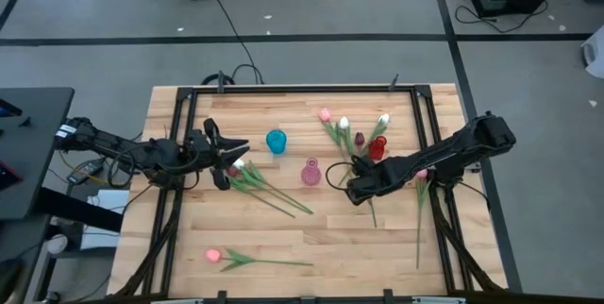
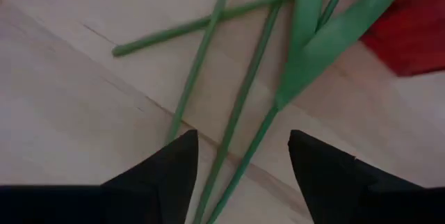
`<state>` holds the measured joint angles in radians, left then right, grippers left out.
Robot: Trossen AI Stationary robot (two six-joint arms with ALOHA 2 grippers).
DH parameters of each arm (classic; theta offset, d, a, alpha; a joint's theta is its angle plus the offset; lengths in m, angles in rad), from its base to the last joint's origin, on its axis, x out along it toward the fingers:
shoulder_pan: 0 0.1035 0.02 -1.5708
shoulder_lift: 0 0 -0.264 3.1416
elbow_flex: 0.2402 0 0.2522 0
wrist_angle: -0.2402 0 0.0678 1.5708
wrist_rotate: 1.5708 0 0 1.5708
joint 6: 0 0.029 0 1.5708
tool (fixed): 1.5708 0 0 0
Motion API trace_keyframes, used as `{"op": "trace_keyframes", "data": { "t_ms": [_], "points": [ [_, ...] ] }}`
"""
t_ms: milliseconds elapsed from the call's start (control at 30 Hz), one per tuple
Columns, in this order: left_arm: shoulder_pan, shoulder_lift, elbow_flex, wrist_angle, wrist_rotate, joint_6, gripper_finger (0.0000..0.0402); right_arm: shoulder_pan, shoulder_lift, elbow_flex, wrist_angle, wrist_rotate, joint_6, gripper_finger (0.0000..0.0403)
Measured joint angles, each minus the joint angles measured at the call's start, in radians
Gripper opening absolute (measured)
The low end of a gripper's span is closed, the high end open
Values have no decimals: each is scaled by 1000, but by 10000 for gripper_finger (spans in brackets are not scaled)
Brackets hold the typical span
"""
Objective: Sort flowers into vase by color
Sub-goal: Put the right red tulip into the pink vase
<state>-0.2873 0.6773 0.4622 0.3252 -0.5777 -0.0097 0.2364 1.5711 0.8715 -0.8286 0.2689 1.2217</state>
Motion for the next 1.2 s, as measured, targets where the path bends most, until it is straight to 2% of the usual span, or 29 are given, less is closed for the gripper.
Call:
{"op": "trace_keyframes", "data": {
  "t_ms": [100,300,533,767,833,933,1033,1200],
  "points": [
    [-2,0,0,-28,1,-27,91,-12,34,0,-22,-9,2,231],
    [-2,0,0,-81,7,-86,92,-61,68,-4,-16,-19,-20,179],
    [-3,0,0,-114,51,-103,92,-103,74,-57,109,-56,-67,121],
    [-2,0,0,-127,77,-100,92,-93,54,-57,110,-49,-70,16],
    [-2,0,0,-126,95,-100,92,-83,35,-50,94,-46,-72,13],
    [-2,0,0,-130,103,-108,92,-59,-25,-27,74,8,-69,21],
    [-2,4,-5,-142,104,-135,92,-37,-92,-22,54,63,-69,11],
    [-2,18,-39,-144,104,-184,92,14,-221,-21,68,212,-92,9]
  ]
}}
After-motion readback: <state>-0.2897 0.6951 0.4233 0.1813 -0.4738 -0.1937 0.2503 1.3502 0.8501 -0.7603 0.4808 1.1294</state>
